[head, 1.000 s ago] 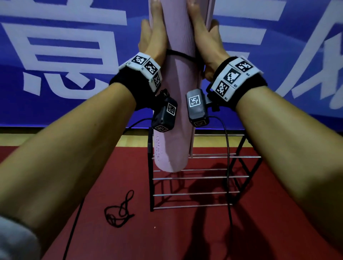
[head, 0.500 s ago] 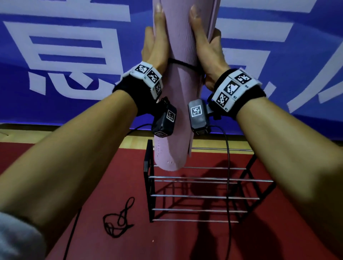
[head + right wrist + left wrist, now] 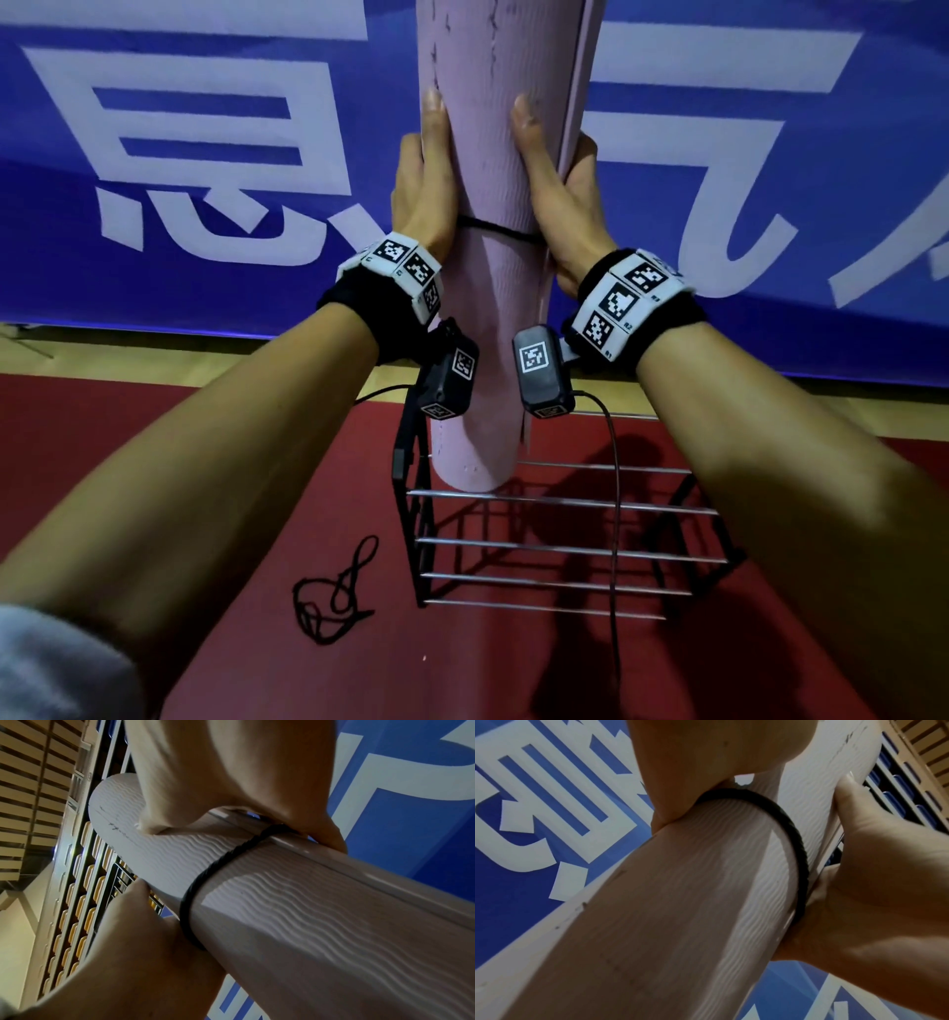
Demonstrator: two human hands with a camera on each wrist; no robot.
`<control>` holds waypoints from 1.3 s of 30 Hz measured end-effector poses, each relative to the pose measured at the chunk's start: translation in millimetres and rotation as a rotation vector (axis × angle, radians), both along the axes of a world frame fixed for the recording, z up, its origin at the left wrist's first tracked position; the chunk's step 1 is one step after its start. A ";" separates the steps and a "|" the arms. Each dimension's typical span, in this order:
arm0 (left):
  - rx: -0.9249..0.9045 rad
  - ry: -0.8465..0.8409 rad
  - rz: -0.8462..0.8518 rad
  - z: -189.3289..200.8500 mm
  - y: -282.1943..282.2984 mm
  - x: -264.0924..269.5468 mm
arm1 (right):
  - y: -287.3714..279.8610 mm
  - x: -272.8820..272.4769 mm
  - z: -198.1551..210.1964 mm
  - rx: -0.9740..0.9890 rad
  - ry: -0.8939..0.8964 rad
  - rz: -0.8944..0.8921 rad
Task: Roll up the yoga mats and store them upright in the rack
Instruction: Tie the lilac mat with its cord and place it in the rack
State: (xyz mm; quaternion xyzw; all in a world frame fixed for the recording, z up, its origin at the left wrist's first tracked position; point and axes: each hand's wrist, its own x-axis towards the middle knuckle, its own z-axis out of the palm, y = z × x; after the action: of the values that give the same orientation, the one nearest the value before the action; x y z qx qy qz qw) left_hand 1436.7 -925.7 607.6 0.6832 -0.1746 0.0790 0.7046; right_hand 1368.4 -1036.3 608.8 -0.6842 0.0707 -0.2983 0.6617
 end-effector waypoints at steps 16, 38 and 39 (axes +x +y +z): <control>-0.067 0.078 -0.131 -87.9 9.7 5.5 | -1.0 6.2 -90.2 0.015 0.048 0.031; 0.041 0.600 -0.170 -199.1 25.7 17.3 | -16.4 -2.0 -248.6 -0.054 0.384 0.137; 0.034 0.618 -0.196 -202.7 25.6 17.6 | -16.4 -3.4 -252.5 -0.062 0.394 0.145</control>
State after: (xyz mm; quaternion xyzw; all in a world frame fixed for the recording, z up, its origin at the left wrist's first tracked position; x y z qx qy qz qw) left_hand 1454.3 -900.1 404.8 0.6664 -0.0185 -0.2033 0.7171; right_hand 1364.9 -1052.7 356.3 -0.7526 0.1401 -0.1123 0.6335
